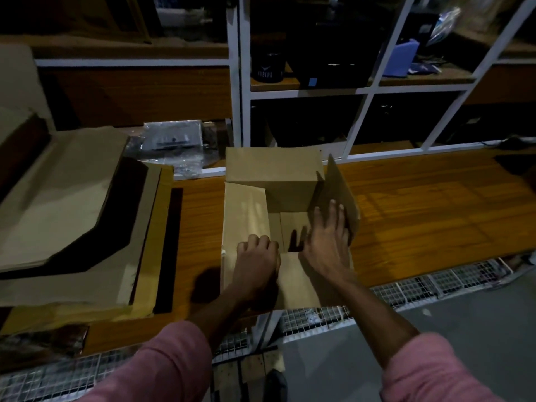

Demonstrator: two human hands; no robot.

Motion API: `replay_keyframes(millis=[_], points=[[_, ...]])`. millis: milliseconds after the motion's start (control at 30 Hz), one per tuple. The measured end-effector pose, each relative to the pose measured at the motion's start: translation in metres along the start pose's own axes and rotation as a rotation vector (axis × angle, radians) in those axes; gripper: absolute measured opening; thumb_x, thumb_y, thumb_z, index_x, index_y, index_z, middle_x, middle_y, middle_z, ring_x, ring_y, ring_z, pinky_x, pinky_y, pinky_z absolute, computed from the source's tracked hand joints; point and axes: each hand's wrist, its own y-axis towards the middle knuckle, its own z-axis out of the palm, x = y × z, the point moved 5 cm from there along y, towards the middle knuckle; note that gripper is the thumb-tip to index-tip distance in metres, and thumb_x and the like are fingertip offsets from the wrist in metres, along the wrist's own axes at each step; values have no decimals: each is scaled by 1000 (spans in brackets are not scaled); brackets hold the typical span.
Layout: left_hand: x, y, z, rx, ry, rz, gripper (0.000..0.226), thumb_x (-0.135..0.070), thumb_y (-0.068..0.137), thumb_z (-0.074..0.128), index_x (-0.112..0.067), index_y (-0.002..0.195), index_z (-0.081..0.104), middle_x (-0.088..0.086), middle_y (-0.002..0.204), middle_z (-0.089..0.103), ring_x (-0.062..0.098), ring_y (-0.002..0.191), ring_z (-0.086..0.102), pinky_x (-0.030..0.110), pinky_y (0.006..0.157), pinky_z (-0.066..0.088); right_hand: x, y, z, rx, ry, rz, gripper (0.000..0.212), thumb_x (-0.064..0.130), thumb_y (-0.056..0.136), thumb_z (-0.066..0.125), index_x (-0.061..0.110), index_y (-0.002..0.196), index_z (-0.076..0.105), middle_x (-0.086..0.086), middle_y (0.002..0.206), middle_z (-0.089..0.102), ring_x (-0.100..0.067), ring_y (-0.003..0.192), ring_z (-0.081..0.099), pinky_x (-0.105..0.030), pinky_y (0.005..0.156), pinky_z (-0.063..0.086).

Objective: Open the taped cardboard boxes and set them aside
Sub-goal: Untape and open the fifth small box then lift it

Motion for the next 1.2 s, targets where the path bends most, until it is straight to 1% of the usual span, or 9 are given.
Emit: replay_keyframes(millis=[167, 300, 433, 600, 867, 1000, 1067, 1133, 1200], points=[[-38, 13, 6, 24, 12, 234, 38, -39, 99, 41, -15, 103, 71, 8, 98, 72, 28, 94, 62, 39, 78, 49, -51, 19, 7, 52, -64, 142, 75, 30, 89, 66, 1, 149, 34, -26, 154, 34, -44, 147, 23, -55, 119, 27], [-45, 12, 16, 114, -32, 243, 36, -36, 103, 47, -14, 131, 55, 10, 124, 65, 30, 114, 57, 43, 100, 40, -71, 34, 17, 97, 22, 234, 54, 22, 90, 66, -1, 135, 47, -23, 137, 52, -39, 132, 43, -49, 106, 43], [-46, 11, 18, 136, 2, 216, 45, -29, 96, 64, -13, 135, 47, 11, 134, 61, 30, 123, 54, 41, 108, 35, -70, 34, 20, 112, 57, 253, 39, 18, 92, 64, 4, 126, 51, -17, 122, 60, -34, 110, 61, -47, 87, 56], [-42, 20, 22, 165, -61, 170, 53, -36, 96, 63, -15, 139, 42, 8, 131, 64, 28, 121, 58, 46, 116, 29, -78, 42, 26, 183, -2, 279, 33, 2, 93, 60, 9, 125, 51, -12, 114, 62, -28, 100, 65, -35, 75, 56], [-41, 31, 25, 190, -43, 194, 58, -39, 98, 60, -16, 146, 35, 11, 128, 64, 32, 118, 59, 47, 116, 29, -90, 48, 36, 88, 216, 334, 33, 11, 92, 68, 15, 123, 58, -12, 113, 67, -33, 103, 66, -46, 79, 59], [-43, 35, 22, 232, -14, 190, 63, -40, 97, 61, -17, 148, 33, 11, 135, 59, 32, 124, 54, 44, 115, 29, -90, 46, 27, 112, 127, 244, 36, 10, 91, 68, 11, 125, 55, -14, 117, 66, -33, 105, 65, -43, 82, 57], [-46, 36, 20, 267, -35, 205, 57, -33, 96, 64, -16, 143, 38, 11, 129, 62, 31, 116, 59, 44, 109, 40, -81, 41, 17, 37, 35, 100, 50, 10, 86, 73, 6, 132, 54, -18, 130, 60, -36, 117, 59, -45, 94, 53], [-51, 43, 17, 335, -38, 257, 53, -23, 96, 66, -15, 142, 39, 10, 115, 65, 27, 101, 64, 44, 94, 54, -64, 27, 19, -16, 36, -93, 51, 12, 85, 71, 7, 134, 57, -17, 135, 57, -35, 121, 57, -46, 100, 51], [-53, 58, 14, 413, 22, 314, 50, -30, 101, 60, -16, 145, 38, 9, 108, 64, 22, 88, 63, 40, 78, 58, -48, 8, 30, 75, 142, -213, 32, 19, 95, 55, 21, 127, 59, -5, 121, 64, -23, 105, 63, -41, 90, 55]])
